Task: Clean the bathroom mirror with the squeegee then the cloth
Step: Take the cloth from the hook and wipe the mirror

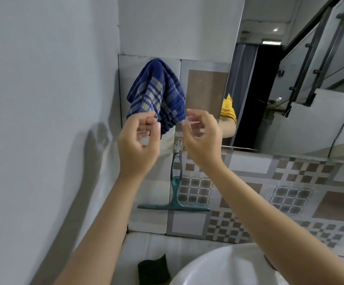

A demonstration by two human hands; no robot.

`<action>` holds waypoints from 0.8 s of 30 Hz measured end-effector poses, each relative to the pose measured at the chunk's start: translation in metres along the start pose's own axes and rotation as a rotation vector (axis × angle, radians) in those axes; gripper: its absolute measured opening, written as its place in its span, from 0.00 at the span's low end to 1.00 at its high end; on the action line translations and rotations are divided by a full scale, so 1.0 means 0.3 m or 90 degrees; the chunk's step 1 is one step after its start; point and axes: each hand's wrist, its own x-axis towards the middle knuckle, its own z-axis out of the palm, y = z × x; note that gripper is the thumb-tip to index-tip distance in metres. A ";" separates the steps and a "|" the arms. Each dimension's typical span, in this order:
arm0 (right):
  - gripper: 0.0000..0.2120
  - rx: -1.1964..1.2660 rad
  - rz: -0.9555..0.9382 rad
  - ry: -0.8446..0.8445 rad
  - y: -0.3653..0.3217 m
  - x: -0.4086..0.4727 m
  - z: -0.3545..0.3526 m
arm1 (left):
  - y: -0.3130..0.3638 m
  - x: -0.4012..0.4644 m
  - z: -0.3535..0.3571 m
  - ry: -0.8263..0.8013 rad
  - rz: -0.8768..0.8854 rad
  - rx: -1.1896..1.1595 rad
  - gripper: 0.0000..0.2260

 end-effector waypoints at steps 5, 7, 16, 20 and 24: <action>0.13 -0.005 -0.007 -0.053 -0.104 0.199 0.031 | 0.082 0.310 0.004 0.054 -0.082 0.043 0.08; 0.13 -0.019 0.017 -0.107 -0.114 0.256 0.050 | 0.074 0.366 0.016 -0.030 -0.185 0.074 0.11; 0.09 0.107 0.120 -0.124 -0.133 0.321 0.115 | 0.045 0.435 0.030 -0.117 -0.325 -0.106 0.07; 0.12 0.123 0.104 -0.129 -0.151 0.353 0.125 | 0.058 0.446 0.036 -0.095 -0.345 -0.153 0.09; 0.13 0.157 0.070 -0.138 -0.194 0.377 0.110 | 0.082 0.456 0.020 -0.067 -0.341 -0.211 0.08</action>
